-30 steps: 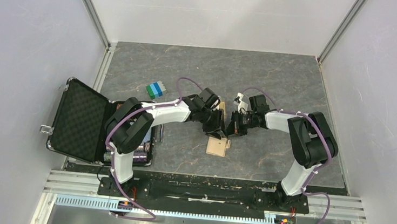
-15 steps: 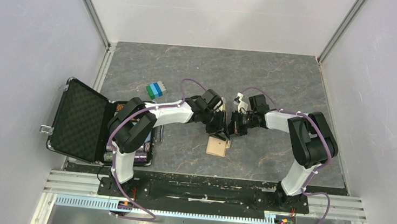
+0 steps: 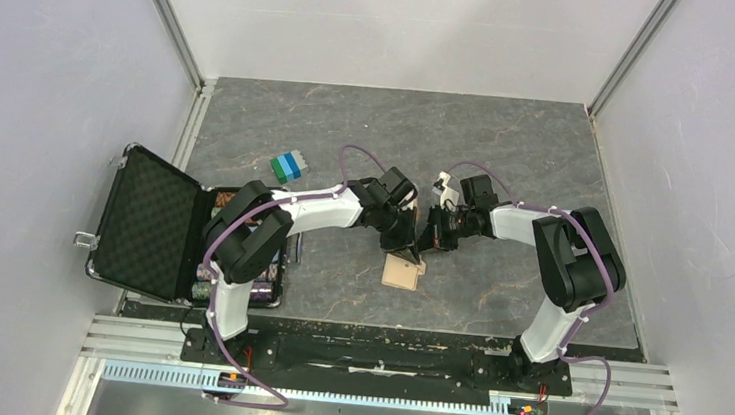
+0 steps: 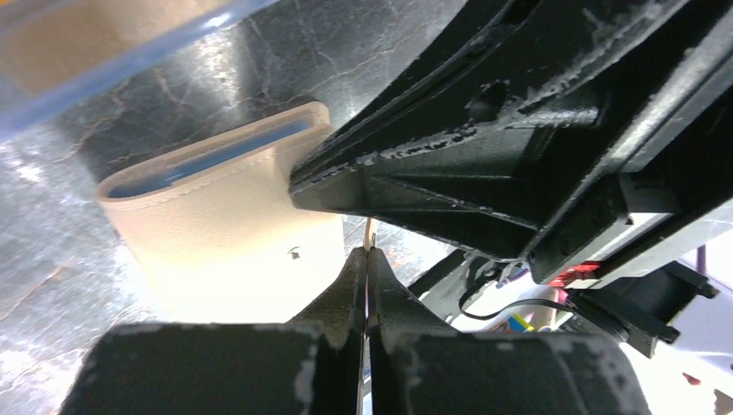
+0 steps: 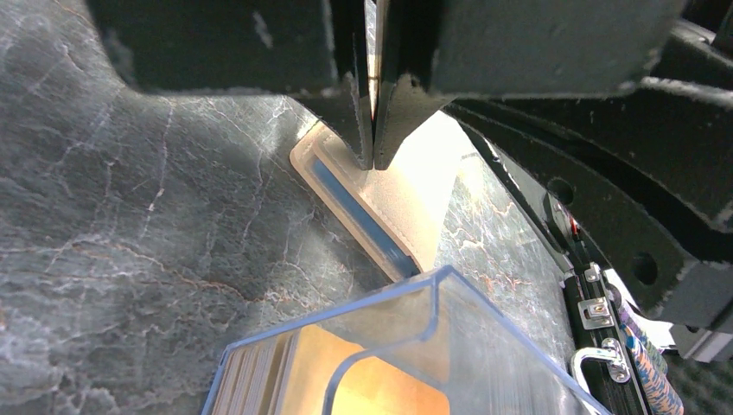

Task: Put the credit cards into the card holder
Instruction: Close the credit card in the card holder.

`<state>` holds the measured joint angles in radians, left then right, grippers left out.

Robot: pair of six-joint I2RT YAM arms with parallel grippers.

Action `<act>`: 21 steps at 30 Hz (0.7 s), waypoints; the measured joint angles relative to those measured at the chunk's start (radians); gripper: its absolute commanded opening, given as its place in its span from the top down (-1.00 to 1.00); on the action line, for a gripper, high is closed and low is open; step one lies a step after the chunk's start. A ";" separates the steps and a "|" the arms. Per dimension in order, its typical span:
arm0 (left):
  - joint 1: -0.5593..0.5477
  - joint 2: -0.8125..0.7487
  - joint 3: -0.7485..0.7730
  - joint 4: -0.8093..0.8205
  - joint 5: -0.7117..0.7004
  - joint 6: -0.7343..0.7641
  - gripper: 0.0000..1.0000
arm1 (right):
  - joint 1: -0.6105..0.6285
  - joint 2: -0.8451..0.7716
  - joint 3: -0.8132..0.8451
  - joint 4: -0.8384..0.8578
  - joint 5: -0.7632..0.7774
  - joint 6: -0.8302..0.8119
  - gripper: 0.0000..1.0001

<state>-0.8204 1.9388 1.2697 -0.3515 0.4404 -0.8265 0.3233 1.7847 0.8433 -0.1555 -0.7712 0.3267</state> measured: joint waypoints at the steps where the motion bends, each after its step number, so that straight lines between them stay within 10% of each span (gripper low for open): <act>1: 0.000 0.000 0.005 -0.014 -0.010 0.005 0.95 | 0.000 0.000 0.000 0.000 0.000 0.000 1.00; 21: 0.000 -0.002 0.035 -0.172 -0.170 0.043 0.95 | 0.000 0.000 0.013 -0.025 0.014 -0.003 1.00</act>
<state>-0.8204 1.9366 1.3045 -0.5240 0.2707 -0.7837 0.3237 1.7847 0.8558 -0.1806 -0.7574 0.3241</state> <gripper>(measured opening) 0.029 0.004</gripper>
